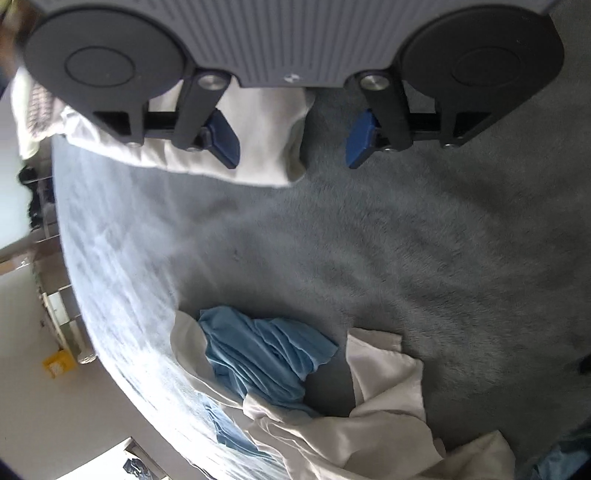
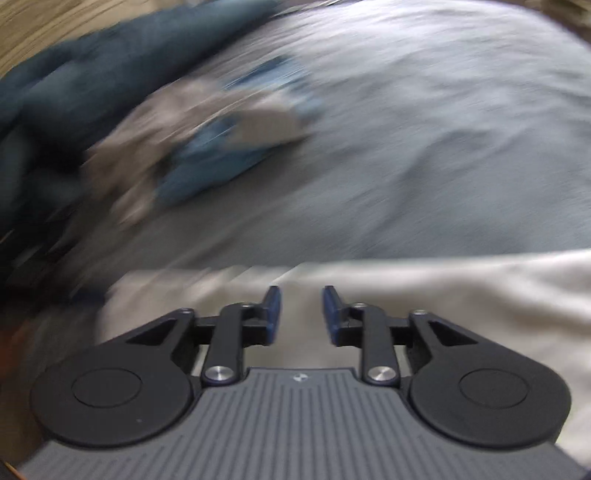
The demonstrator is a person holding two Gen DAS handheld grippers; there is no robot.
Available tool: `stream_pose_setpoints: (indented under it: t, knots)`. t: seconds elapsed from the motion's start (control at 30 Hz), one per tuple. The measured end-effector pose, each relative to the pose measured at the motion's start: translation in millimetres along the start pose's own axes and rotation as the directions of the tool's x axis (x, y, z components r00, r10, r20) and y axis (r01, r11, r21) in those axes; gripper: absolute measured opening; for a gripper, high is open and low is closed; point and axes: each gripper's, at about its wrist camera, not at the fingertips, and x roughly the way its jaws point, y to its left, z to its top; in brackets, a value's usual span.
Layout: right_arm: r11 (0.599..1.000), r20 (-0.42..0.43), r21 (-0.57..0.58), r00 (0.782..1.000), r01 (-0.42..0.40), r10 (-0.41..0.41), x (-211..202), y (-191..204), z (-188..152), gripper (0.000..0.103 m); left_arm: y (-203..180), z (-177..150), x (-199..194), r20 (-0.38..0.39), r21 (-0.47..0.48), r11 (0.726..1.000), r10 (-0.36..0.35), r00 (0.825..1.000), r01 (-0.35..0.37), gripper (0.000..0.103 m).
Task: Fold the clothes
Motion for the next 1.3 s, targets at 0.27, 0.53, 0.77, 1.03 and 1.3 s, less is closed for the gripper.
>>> stream_pose_setpoints:
  t: [0.27, 0.53, 0.77, 1.03, 1.3]
  knots:
    - [0.991, -0.115, -0.13, 0.993, -0.039, 0.024, 28, 107, -25, 0.071, 0, 11, 26, -0.055, 0.04, 0.999, -0.023, 0.998, 0.025, 0.067]
    - [0.913, -0.162, -0.395, 0.97, 0.106, -0.182, 37, 167, -84, 0.073, -1, 8, 31, -0.054, 0.043, 0.999, -0.012, 0.998, 0.014, 0.065]
    - [0.836, -0.15, -0.521, 0.947, 0.17, -0.286, 44, 181, -89, 0.052, -12, -2, 31, -0.028, 0.087, 0.996, 0.024, 0.999, -0.022, 0.045]
    - [0.894, -0.173, -0.414, 0.95, 0.17, -0.26, 32, 162, -73, 0.01, -24, -8, 22, 0.0, 0.039, 0.999, 0.033, 0.999, -0.033, 0.02]
    - [0.999, -0.17, 0.032, 0.985, 0.006, 0.0, -12, 94, -58, 0.007, -53, -11, -12, 0.074, -0.026, 1.0, 0.002, 0.997, 0.0, 0.017]
